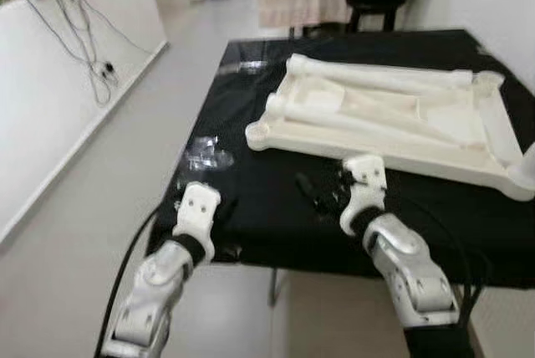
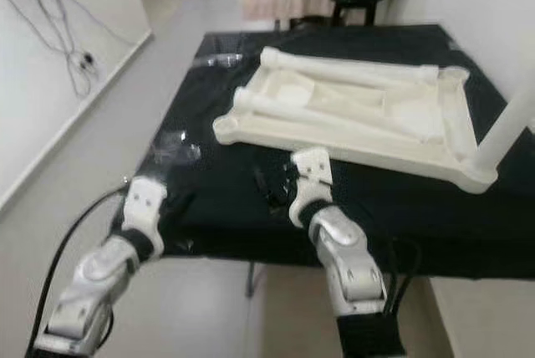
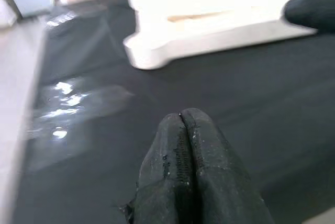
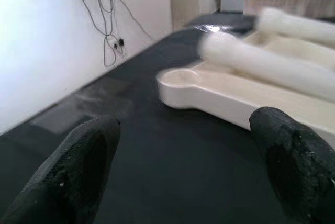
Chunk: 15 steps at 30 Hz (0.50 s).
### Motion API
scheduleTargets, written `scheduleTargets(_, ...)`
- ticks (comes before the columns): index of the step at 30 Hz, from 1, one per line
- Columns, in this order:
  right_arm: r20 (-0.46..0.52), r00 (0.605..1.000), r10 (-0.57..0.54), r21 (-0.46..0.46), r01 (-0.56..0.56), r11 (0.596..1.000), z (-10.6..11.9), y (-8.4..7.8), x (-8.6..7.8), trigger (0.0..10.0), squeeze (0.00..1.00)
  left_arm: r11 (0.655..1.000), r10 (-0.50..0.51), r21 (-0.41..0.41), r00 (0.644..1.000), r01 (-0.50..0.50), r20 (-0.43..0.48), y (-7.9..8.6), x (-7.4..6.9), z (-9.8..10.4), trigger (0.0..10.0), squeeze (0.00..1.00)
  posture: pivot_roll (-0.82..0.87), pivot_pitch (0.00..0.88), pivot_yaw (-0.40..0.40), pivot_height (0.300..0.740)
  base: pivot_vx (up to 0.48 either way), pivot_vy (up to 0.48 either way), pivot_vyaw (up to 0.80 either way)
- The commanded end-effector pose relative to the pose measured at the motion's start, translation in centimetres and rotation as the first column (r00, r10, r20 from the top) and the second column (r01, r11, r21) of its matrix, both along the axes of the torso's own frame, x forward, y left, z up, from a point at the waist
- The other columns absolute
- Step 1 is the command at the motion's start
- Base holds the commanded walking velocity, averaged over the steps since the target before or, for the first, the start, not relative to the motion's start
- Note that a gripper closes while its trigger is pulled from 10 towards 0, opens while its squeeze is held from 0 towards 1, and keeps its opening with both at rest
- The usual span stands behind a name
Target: Building children table
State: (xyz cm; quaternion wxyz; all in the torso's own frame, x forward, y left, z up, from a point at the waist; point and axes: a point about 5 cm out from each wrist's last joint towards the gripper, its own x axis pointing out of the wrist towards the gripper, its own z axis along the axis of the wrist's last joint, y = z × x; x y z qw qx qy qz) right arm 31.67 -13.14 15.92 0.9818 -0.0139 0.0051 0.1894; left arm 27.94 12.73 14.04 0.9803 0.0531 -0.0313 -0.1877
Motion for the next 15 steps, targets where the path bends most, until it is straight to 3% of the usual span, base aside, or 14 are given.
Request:
scheduleTargets(1,-0.028,0.999,-0.019,0.003,0.019,1.000,-0.9,0.4,0.0,10.0,0.00,0.999,0.026,0.033,1.000,-0.026,-0.007,0.5,-0.2,-0.5,10.0,0.00,0.00,0.071,0.015,0.740,0.000,0.000,0.00)
scheduleTargets(3,-0.028,0.999,-0.019,0.003,0.019,1.000,-0.9,0.4,0.0,10.0,0.00,0.999,0.026,0.033,1.000,-0.026,-0.007,0.5,-0.2,-0.5,10.0,0.00,0.00,0.071,0.015,0.740,0.000,0.000,0.00)
scheduleTargets(4,-0.043,0.993,-0.108,0.021,0.109,0.994,-1.4,-0.2,0.0,10.0,0.00,0.997,0.049,0.061,0.999,-0.050,0.009,0.5,-0.1,-0.5,10.0,0.00,0.00,0.073,0.016,0.740,0.000,0.000,0.00)
scheduleTargets(7,-0.045,0.980,-0.194,0.038,0.195,0.980,-1.5,-1.3,-0.1,10.0,0.00,0.992,0.088,0.087,0.996,-0.091,0.032,0.7,-0.1,-0.5,10.0,0.00,-0.01,0.069,0.015,0.740,0.000,0.000,0.00)
scheduleTargets(12,-0.015,0.972,-0.237,-0.004,0.237,0.972,-1.6,-2.4,-0.2,10.0,0.00,0.990,0.107,0.088,0.994,-0.109,0.034,0.8,-0.1,-0.5,10.0,0.00,-0.02,0.065,0.011,0.740,0.000,0.000,0.00)
scheduleTargets(15,-0.035,0.974,-0.223,0.065,0.225,0.972,-2.1,-2.9,-0.6,10.0,0.00,0.997,0.070,0.041,0.997,-0.071,0.020,0.6,-0.4,-0.6,10.0,0.00,-0.02,0.061,0.008,0.740,0.000,0.000,0.00)
